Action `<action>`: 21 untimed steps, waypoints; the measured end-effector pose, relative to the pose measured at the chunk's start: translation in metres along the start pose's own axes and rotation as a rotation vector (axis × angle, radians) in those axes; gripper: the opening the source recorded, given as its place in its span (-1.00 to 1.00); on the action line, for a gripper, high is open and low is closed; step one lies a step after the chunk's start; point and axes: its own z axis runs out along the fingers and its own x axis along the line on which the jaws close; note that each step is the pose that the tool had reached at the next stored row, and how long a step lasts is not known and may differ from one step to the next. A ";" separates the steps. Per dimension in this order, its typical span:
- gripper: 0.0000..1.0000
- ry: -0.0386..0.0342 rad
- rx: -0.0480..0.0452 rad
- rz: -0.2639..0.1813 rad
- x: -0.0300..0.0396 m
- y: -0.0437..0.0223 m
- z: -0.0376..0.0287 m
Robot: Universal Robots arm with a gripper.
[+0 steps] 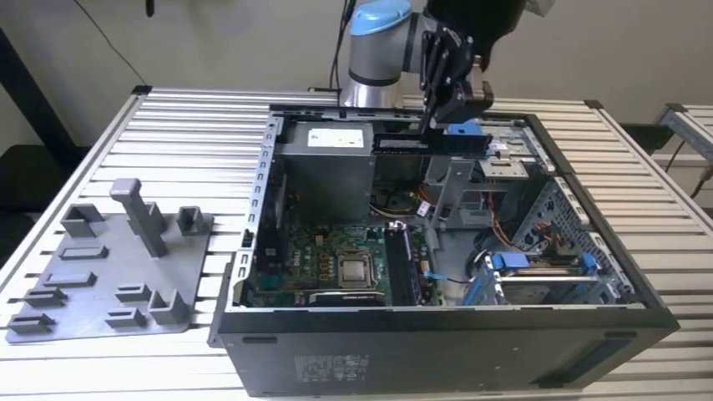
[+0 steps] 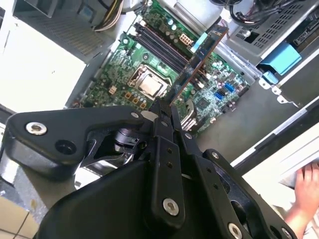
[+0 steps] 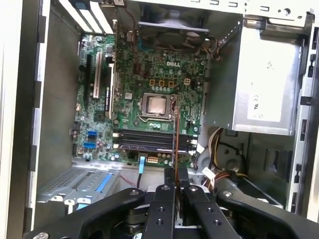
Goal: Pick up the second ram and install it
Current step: 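Pick up the second ram and move it above second insertion slot, then insert the second ram into the second slot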
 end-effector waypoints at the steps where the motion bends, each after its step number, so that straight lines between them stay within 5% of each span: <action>1: -0.73 0.0000 0.0011 0.003 -0.0011 0.0000 0.0000; 6: -0.73 -0.0005 0.0049 0.015 -0.0066 -0.0004 0.0004; 21: -0.73 -0.0005 0.0046 0.015 -0.0068 -0.0004 0.0004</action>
